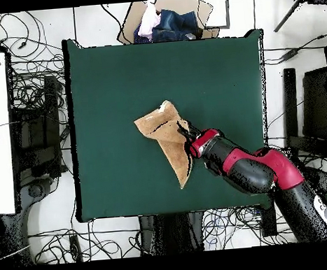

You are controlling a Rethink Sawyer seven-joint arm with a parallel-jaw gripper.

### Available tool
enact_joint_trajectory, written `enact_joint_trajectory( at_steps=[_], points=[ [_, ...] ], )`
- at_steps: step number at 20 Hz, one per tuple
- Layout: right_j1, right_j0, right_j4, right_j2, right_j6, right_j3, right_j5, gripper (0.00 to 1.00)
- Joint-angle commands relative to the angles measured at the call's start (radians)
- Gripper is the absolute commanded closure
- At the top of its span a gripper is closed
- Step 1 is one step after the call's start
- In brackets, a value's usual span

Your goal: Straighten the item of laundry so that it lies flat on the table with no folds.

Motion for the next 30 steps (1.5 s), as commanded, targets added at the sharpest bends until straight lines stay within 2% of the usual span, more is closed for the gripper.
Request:
enact_joint_trajectory(
  at_steps=[1, 6, 15, 26, 30],
  points=[
    [0.112, 0.003, 0.112, 0.067, -0.577, -0.253, 0.209, 1.0],
    [0.113, 0.046, 0.22, 0.066, -0.741, -0.383, 0.36, 1.0],
    [0.091, 0.111, 0.359, 0.037, -0.884, -0.568, 0.534, 1.0],
    [0.143, 0.185, 0.438, -0.009, -1.079, -0.765, 0.668, 1.0],
    [0.146, 0.19, 0.434, -0.026, -1.094, -0.775, 0.669, 1.0]
  ],
)
